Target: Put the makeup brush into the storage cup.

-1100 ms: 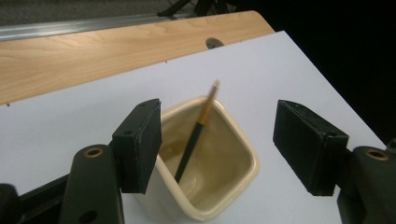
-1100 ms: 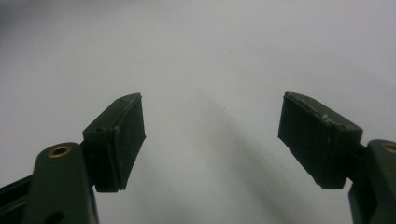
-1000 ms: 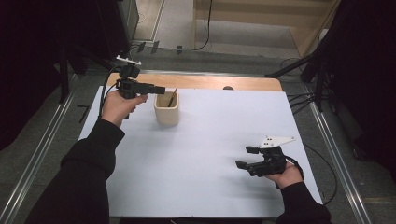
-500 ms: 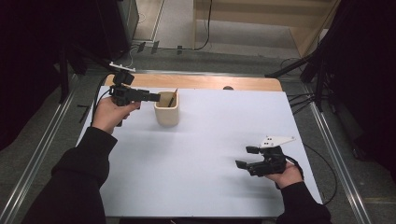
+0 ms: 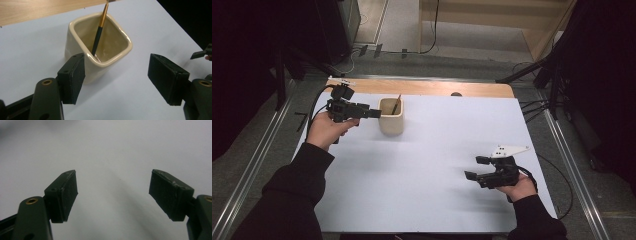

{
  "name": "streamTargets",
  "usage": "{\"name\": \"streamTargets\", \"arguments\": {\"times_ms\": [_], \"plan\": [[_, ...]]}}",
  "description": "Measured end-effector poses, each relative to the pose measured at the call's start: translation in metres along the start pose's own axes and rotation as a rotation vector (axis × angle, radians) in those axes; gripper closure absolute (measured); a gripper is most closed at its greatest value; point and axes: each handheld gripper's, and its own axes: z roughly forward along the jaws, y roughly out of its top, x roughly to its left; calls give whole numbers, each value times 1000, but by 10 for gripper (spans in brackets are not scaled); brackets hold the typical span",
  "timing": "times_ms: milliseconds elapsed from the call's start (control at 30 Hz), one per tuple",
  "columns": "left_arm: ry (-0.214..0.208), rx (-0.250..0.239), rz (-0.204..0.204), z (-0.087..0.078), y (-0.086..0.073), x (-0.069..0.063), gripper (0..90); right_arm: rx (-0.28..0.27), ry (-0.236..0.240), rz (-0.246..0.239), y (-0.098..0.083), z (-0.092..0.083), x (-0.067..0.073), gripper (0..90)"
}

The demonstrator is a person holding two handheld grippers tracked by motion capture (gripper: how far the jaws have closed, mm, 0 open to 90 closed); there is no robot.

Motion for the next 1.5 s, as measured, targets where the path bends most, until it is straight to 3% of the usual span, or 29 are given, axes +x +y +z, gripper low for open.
{"name": "streamTargets", "arguments": {"times_ms": [267, 667, 1100, 1267, 1500], "plan": [[8, 13, 16, -1, -17, -2, 303, -5, 2, -2, 1, 0, 1, 241], [-4, 27, 2, -1, -42, 0, 300, 0, -1, -3, 0, 0, 0, 241], [-30, 46, 32, 7, -62, -7, 282, 3, 0, -7, 0, 1, 0, 240], [-11, 60, 57, 9, -69, -11, 268, 4, -1, -6, 0, 1, 1, 241], [-19, 80, 54, 10, -81, -11, 260, 5, -2, -5, 0, 1, 0, 241]]}}
